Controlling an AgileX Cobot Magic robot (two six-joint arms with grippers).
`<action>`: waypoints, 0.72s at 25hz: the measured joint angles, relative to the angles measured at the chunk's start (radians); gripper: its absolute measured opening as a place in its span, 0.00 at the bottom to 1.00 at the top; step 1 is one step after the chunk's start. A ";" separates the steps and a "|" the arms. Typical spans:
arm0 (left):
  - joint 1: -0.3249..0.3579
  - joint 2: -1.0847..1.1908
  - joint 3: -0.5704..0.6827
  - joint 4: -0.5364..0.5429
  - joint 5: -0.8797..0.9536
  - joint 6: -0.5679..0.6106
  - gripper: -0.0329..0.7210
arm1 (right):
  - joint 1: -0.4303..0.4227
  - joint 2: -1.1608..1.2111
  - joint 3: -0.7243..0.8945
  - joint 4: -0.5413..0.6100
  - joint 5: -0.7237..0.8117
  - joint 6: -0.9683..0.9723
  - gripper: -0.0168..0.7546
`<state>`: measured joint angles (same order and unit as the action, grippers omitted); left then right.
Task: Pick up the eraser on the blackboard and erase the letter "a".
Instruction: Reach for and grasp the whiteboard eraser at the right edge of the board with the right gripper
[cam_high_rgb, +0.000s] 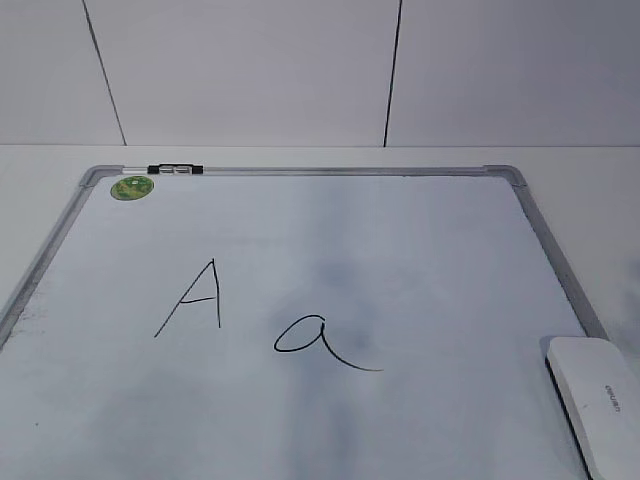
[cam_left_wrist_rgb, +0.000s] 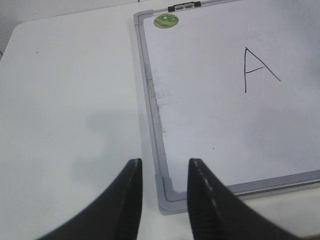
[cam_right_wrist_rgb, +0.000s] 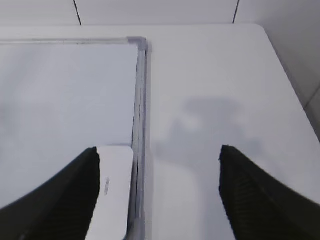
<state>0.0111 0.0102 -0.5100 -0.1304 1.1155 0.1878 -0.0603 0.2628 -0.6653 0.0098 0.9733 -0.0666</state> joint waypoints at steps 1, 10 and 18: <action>0.000 0.000 0.000 0.000 0.000 0.000 0.35 | 0.000 0.020 -0.004 0.005 -0.033 0.000 0.79; 0.000 0.000 0.000 0.000 0.000 0.000 0.35 | 0.000 0.240 -0.082 0.057 0.016 -0.001 0.79; 0.000 0.000 0.000 0.000 0.000 0.000 0.35 | 0.000 0.443 -0.106 0.177 0.182 -0.001 0.79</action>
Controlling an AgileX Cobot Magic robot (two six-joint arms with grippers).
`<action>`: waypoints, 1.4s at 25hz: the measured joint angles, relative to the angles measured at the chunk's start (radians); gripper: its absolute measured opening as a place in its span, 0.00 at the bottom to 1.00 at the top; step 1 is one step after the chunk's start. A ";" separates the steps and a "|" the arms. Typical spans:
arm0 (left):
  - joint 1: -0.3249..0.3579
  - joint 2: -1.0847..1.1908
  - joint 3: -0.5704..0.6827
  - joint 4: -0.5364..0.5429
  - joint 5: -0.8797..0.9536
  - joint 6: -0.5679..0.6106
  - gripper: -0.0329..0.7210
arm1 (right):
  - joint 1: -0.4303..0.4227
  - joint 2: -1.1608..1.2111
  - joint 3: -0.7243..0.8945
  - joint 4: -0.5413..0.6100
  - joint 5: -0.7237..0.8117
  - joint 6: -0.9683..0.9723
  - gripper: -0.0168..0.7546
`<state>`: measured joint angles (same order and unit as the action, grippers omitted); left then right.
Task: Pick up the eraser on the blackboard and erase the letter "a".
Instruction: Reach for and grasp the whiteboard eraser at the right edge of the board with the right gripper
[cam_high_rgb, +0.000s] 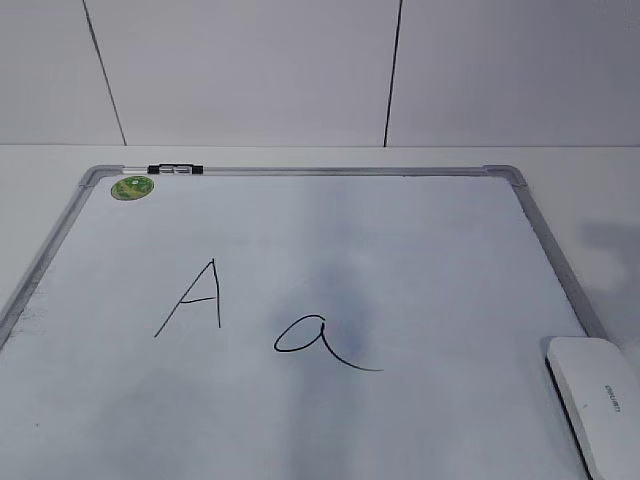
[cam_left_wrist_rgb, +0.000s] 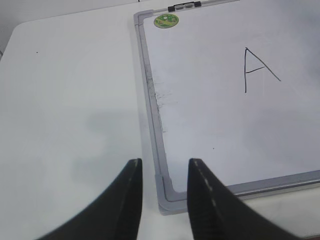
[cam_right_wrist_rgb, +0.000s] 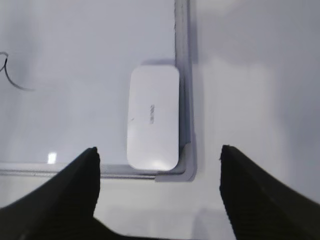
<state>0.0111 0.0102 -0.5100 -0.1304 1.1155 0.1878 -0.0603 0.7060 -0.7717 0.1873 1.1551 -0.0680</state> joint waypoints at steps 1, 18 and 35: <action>0.000 0.000 0.000 0.000 0.000 0.000 0.35 | 0.000 0.020 0.000 0.015 0.017 0.000 0.79; 0.000 0.000 0.000 0.000 0.000 0.000 0.35 | 0.000 0.146 0.000 0.080 -0.082 -0.011 0.79; 0.000 0.000 0.000 0.000 0.000 0.000 0.36 | 0.102 0.395 -0.008 -0.020 0.036 0.019 0.79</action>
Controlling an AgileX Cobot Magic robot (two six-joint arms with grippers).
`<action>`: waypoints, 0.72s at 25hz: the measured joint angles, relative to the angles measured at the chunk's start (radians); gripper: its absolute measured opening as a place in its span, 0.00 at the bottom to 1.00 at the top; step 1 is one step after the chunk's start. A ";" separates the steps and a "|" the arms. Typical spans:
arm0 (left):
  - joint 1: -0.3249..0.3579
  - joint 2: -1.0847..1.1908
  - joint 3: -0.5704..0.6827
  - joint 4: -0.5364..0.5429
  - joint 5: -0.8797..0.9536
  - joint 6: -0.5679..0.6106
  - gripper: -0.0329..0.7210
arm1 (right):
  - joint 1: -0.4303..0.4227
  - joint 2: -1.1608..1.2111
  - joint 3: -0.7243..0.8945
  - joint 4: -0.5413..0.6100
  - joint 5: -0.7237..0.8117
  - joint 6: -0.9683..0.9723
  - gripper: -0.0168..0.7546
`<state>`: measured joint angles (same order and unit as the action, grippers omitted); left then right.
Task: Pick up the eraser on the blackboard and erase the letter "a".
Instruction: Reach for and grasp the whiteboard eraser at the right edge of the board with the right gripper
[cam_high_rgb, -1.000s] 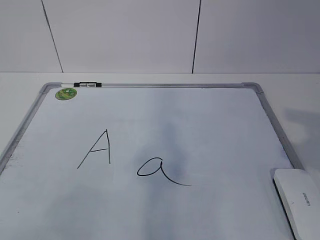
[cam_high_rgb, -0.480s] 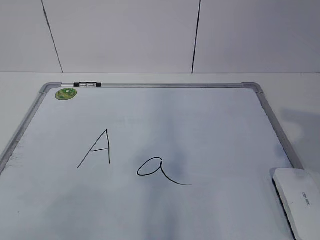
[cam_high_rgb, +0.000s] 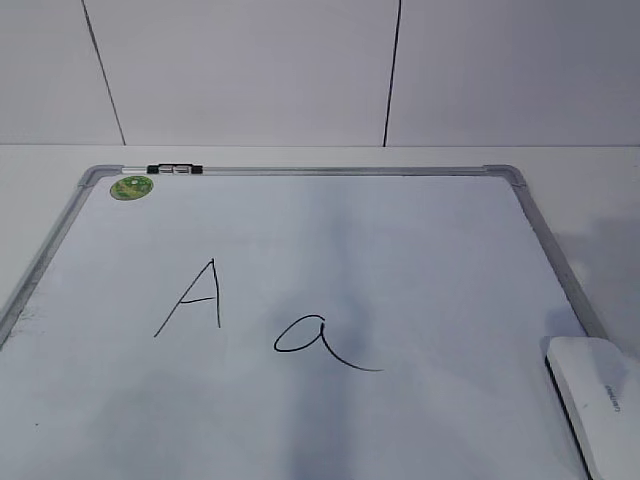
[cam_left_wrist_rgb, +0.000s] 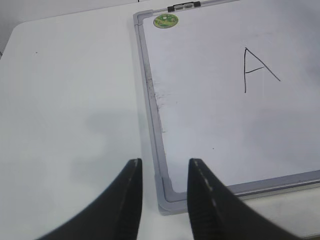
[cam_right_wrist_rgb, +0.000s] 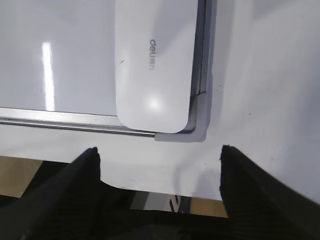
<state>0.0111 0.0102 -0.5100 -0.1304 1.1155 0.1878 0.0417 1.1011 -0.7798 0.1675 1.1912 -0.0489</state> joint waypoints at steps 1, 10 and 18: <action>0.000 0.000 0.000 0.000 0.000 0.000 0.36 | 0.028 0.005 -0.004 -0.013 -0.002 0.025 0.79; 0.000 0.000 0.000 0.000 0.000 0.000 0.36 | 0.228 0.046 -0.014 -0.124 -0.067 0.255 0.79; 0.000 0.000 0.000 0.000 0.000 0.000 0.35 | 0.232 0.098 -0.014 -0.132 -0.095 0.295 0.79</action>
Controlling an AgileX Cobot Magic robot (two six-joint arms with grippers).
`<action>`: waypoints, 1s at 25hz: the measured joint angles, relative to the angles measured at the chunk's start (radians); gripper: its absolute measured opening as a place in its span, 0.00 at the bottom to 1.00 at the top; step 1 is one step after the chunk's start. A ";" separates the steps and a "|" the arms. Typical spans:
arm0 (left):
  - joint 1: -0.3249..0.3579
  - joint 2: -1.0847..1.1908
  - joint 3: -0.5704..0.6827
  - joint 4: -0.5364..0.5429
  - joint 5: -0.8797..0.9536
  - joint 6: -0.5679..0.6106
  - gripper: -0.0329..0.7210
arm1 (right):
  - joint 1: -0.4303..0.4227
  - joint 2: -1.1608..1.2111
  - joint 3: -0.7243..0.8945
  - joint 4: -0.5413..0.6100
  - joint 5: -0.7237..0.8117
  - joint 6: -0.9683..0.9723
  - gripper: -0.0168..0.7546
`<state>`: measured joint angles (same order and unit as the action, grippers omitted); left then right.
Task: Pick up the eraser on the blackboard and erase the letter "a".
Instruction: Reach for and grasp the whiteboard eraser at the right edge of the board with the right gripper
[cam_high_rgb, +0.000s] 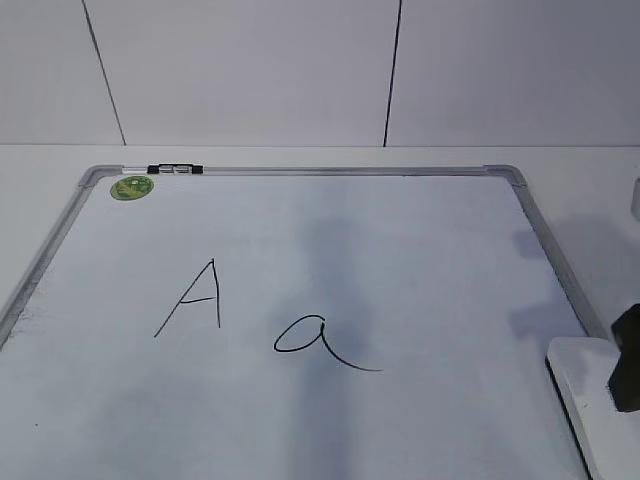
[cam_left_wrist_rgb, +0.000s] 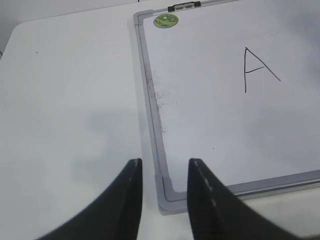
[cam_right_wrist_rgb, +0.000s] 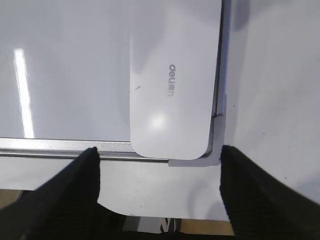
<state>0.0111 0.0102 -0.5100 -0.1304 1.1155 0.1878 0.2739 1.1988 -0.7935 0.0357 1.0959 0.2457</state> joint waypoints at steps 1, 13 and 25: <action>0.000 0.000 0.000 0.000 0.000 0.000 0.35 | 0.000 0.002 0.000 0.000 -0.001 0.002 0.79; 0.000 0.000 0.000 0.000 0.000 0.000 0.36 | 0.000 0.029 0.000 -0.036 -0.017 0.013 0.85; 0.000 0.000 0.000 0.000 0.000 0.000 0.36 | 0.000 0.150 0.000 -0.030 -0.084 -0.022 0.88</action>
<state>0.0111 0.0102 -0.5100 -0.1304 1.1155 0.1878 0.2739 1.3484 -0.7935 0.0062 1.0120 0.2233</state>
